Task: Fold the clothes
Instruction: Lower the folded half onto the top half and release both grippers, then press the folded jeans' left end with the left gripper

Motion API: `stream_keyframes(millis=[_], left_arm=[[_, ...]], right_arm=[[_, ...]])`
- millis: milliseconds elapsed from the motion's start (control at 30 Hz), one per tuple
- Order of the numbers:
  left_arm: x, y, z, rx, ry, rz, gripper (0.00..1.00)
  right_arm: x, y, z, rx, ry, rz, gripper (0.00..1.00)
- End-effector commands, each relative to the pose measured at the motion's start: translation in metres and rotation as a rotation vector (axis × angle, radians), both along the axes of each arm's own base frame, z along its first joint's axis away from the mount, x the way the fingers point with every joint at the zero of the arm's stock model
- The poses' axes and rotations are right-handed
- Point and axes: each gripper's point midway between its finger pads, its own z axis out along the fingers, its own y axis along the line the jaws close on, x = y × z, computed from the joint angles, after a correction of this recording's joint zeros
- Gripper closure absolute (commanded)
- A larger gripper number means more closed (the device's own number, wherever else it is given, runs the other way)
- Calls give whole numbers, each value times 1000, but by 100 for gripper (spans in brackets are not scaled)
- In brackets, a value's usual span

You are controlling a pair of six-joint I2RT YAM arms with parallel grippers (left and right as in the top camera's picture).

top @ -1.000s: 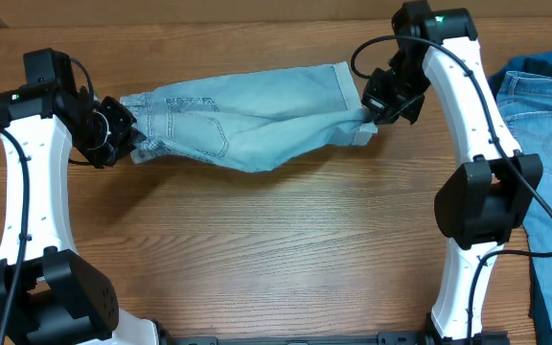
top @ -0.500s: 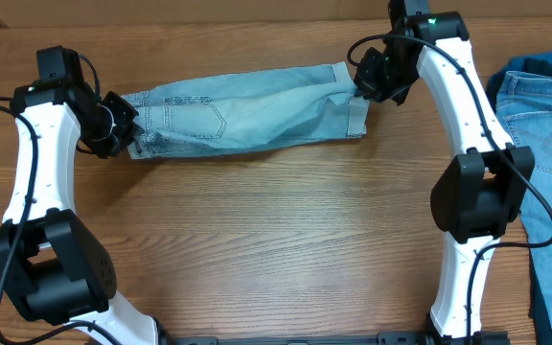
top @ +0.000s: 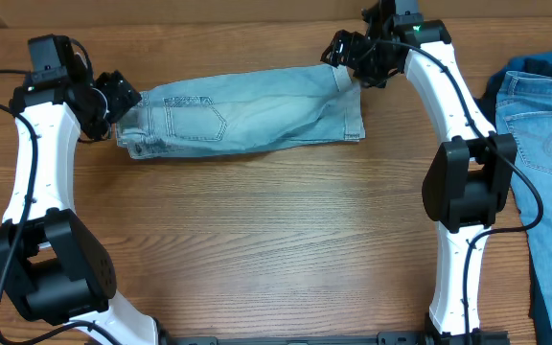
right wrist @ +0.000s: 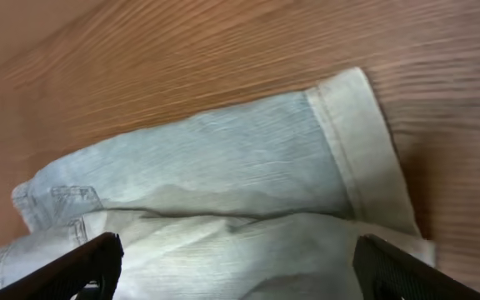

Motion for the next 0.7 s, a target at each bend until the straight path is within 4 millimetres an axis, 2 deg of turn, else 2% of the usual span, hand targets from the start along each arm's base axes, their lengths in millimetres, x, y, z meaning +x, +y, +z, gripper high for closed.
stream_keyframes(millis=[0,300,367,433,467,533,567,600,667], left_arm=[[7,5,4,45,-27,-48,24],[6,-4,3,64,-23,-97,28],[6,-3,3,78,-20,-106,28],[7,-1,4,100,-27,-120,32],[7,0,6,111,-30,-135,45],[5,-2,17,128,-25,-173,76],[4,-6,25,150,-27,-219,87],[4,-11,34,175,-30,-272,96],[-2,-19,52,226,1,-300,96]], right_arm=[[4,8,15,24,-53,51,8],[2,7,14,22,-43,51,11],[-1,6,14,18,-35,57,15],[-6,4,19,-8,-38,95,27],[-10,2,22,-31,-30,103,32],[-19,-14,28,-139,1,92,33],[-24,-21,31,-182,6,104,34],[-28,-23,33,-199,17,111,49],[-37,-25,31,-205,60,113,95]])
